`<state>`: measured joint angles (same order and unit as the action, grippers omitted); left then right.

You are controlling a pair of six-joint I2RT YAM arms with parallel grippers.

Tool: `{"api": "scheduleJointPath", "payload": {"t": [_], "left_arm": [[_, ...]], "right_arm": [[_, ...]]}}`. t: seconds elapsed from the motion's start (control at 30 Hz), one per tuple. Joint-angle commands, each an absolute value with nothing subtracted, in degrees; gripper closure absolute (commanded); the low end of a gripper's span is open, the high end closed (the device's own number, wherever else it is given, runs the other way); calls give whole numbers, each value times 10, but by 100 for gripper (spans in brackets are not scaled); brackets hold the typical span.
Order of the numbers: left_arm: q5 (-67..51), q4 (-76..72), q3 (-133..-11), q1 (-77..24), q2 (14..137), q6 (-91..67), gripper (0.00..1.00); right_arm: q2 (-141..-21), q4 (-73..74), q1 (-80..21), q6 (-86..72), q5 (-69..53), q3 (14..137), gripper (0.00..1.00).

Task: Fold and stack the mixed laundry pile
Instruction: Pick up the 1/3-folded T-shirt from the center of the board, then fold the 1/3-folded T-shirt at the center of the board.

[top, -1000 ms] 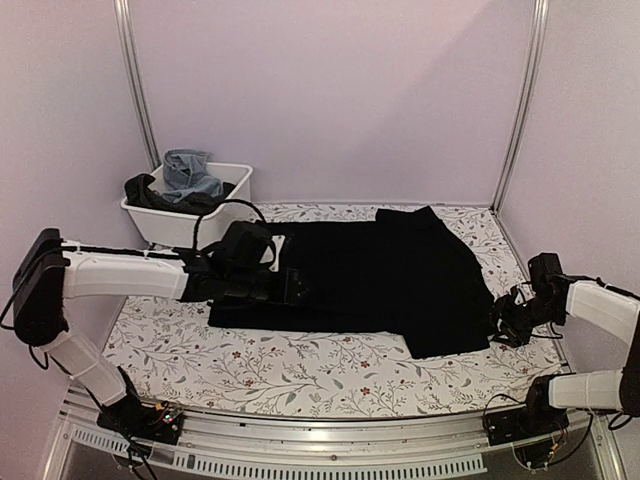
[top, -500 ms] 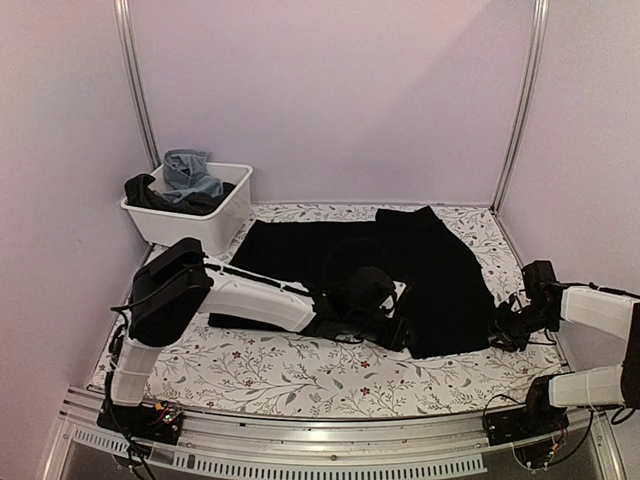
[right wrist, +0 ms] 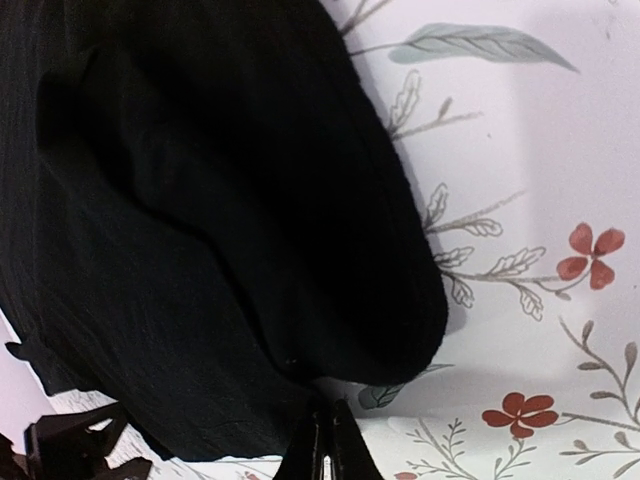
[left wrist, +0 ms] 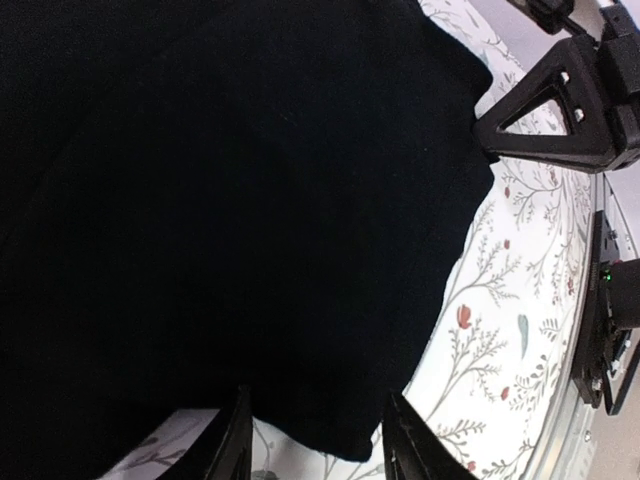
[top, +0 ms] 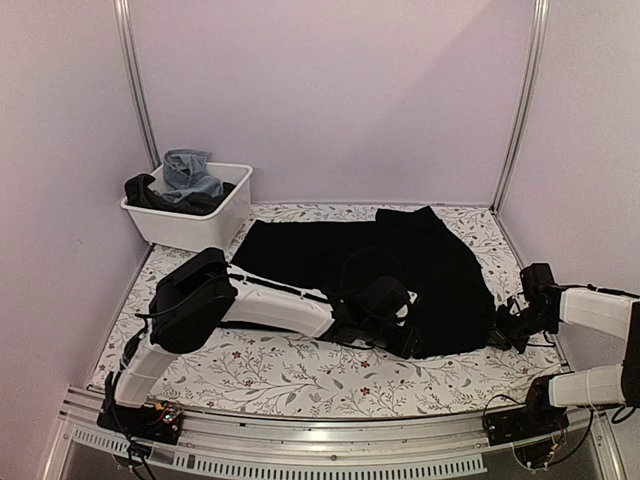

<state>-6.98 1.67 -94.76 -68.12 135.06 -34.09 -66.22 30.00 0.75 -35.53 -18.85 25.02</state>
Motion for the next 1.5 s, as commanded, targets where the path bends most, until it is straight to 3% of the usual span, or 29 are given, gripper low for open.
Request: {"api": "scheduleJointPath", "payload": {"t": [0.0,0.2,0.33,0.4,0.47,0.5,0.9,1.17,1.47], "left_arm": [[-71,63,-947,-702,1358,-327,53],[-44,106,-958,-711,1363,-320,51],[-27,132,-977,-711,1377,-329,57],[-27,136,-976,-710,1377,-332,68],[-29,128,-962,-710,1364,-330,96],[-38,113,-948,-709,1351,-327,100],[-78,10,-857,-672,1249,-328,100],[-113,9,-894,-624,1254,-323,100],[-126,10,-964,-563,1315,-319,100]], "right_arm": [[-656,299,4,-356,-207,243,100],[-632,300,4,-362,-225,244,100],[-624,306,4,-363,-228,251,100],[-621,308,4,-364,-231,256,100],[-619,308,4,-364,-235,264,100],[-618,308,4,-365,-237,268,100],[-607,300,4,-372,-243,332,100],[-638,250,4,-378,-224,391,100],[-753,126,4,-394,-232,414,100]]}}
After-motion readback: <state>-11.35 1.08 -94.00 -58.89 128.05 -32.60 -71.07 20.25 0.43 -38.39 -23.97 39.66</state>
